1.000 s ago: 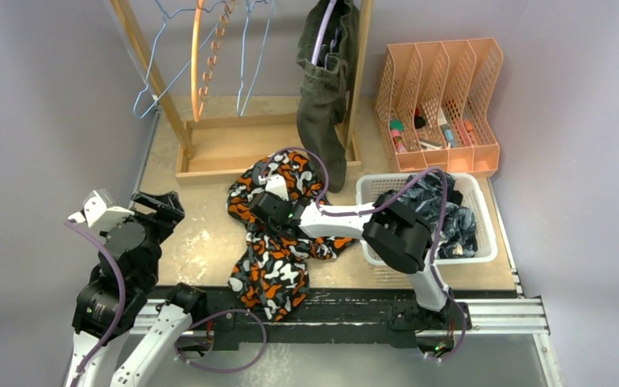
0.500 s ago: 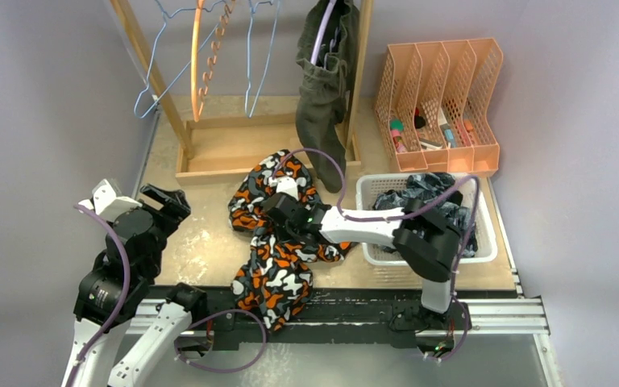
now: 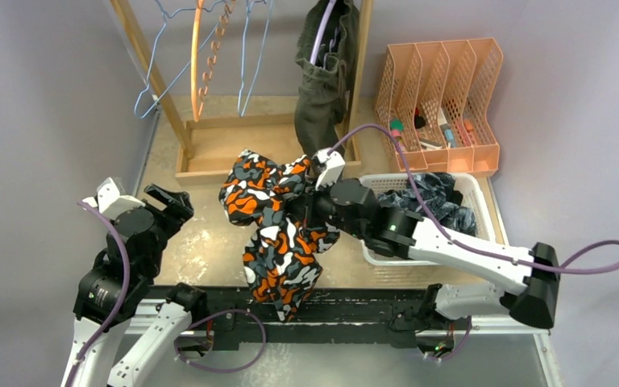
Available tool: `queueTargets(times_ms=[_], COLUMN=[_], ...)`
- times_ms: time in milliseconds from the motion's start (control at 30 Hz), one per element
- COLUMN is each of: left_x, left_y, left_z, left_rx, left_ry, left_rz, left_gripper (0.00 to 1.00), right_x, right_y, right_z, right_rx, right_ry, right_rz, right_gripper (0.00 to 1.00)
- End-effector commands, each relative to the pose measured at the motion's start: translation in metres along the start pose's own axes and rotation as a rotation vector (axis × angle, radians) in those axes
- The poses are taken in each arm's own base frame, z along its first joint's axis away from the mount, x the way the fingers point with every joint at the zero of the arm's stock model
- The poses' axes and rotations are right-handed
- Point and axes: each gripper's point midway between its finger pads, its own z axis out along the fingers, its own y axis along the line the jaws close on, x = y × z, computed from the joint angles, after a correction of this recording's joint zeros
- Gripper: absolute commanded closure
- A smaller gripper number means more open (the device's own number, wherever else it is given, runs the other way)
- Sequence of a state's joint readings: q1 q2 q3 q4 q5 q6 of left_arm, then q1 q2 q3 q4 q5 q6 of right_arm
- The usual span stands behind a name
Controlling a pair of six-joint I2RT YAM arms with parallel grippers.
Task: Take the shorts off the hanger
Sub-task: Pick up the shorts at the center of the board, then place the shorts in the basket.
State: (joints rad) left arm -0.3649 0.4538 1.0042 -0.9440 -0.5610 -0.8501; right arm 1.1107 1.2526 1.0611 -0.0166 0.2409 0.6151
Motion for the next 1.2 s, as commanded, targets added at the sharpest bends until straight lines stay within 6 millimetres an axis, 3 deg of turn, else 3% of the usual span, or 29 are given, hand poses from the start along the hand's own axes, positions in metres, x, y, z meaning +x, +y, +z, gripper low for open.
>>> queueTargets(times_ms=[0, 233, 500, 700, 1167], left_x=[-0.009, -0.003, 0.013, 0.021, 0.022], left_y=[-0.012, -0.021, -0.027, -0.031, -0.03], left_z=[-0.002, 0.001, 0.008, 0.014, 0.016], left_rx=[0.046, 0.082, 0.105, 0.116, 0.106], left_ry=[-0.017, 0.008, 0.072, 0.094, 0.1], left_rz=[-0.014, -0.006, 0.027, 0.03, 0.045], left_gripper=[0.26, 0.26, 0.18, 0.17, 0.17], right_x=[-0.037, -0.066, -0.08, -0.105, -0.128], right_y=[0.026, 0.016, -0.054, -0.09, -0.117], right_z=[-0.031, -0.075, -0.134, -0.185, -0.22], right_rx=[-0.126, -0.074, 0.26, 0.421, 0.644], right_ry=[-0.107, -0.168, -0.223, -0.341, -0.395], right_rz=[0.001, 0.013, 0.061, 0.096, 0.062], right_gripper=[1.0, 1.0, 1.0, 1.0, 1.0])
